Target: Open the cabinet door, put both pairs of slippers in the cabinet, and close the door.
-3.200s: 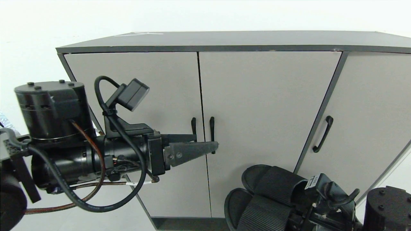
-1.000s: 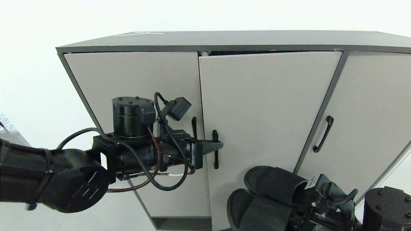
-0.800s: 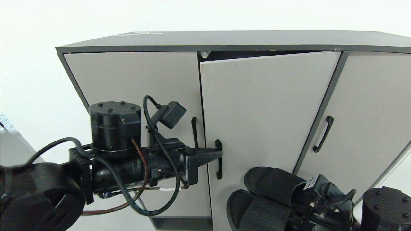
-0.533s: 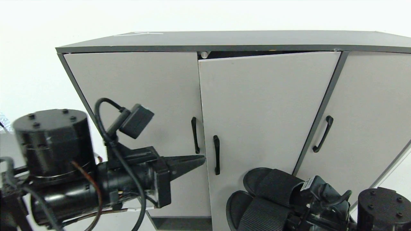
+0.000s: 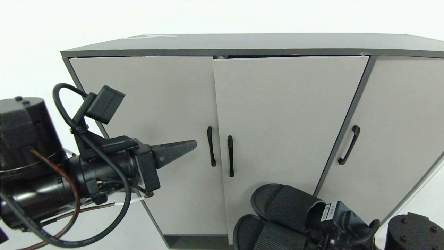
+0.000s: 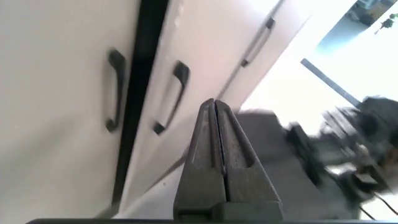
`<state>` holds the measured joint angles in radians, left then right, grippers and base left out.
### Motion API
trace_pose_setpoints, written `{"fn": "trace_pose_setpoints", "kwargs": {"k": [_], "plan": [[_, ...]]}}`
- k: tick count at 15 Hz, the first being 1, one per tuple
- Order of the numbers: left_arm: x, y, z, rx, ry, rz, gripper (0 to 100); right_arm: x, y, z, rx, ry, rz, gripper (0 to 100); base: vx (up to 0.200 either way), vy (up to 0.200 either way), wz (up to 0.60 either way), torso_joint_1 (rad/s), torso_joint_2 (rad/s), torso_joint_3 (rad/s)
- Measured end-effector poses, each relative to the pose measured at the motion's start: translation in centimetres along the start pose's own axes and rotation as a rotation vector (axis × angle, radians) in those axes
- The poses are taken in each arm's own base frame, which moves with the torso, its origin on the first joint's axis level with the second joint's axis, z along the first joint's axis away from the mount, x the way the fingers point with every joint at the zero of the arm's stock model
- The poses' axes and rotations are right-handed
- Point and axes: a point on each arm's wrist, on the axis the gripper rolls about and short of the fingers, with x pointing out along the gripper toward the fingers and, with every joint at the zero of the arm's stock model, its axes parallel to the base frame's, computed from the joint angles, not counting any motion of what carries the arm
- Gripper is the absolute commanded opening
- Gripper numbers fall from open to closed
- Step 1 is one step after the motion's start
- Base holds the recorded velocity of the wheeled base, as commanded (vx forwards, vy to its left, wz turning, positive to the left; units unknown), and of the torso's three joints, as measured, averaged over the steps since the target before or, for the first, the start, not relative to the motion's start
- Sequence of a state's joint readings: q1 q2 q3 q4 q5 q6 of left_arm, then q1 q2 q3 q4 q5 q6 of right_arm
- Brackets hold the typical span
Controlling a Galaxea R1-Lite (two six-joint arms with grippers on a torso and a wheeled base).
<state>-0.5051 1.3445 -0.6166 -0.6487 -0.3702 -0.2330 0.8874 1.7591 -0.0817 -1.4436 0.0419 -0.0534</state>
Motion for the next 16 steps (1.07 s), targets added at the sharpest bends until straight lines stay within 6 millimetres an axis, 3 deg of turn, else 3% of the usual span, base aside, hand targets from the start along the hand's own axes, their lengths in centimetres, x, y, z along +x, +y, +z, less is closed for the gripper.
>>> {"fn": "trace_pose_setpoints", "kwargs": {"k": [4,16], "plan": [[2.3,1.2,0.9,-0.001,-0.003,0.021,0,-1.3,0.7,-0.5,-0.004,-0.003,0.118,0,0.0,0.0,0.0,0.0,0.0,0.0],[7.5,3.8,1.4,-0.018,0.021,0.043,0,-1.6,1.1,-0.5,-0.009,-0.006,0.145,0,0.0,0.0,0.0,0.0,0.0,0.0]]}}
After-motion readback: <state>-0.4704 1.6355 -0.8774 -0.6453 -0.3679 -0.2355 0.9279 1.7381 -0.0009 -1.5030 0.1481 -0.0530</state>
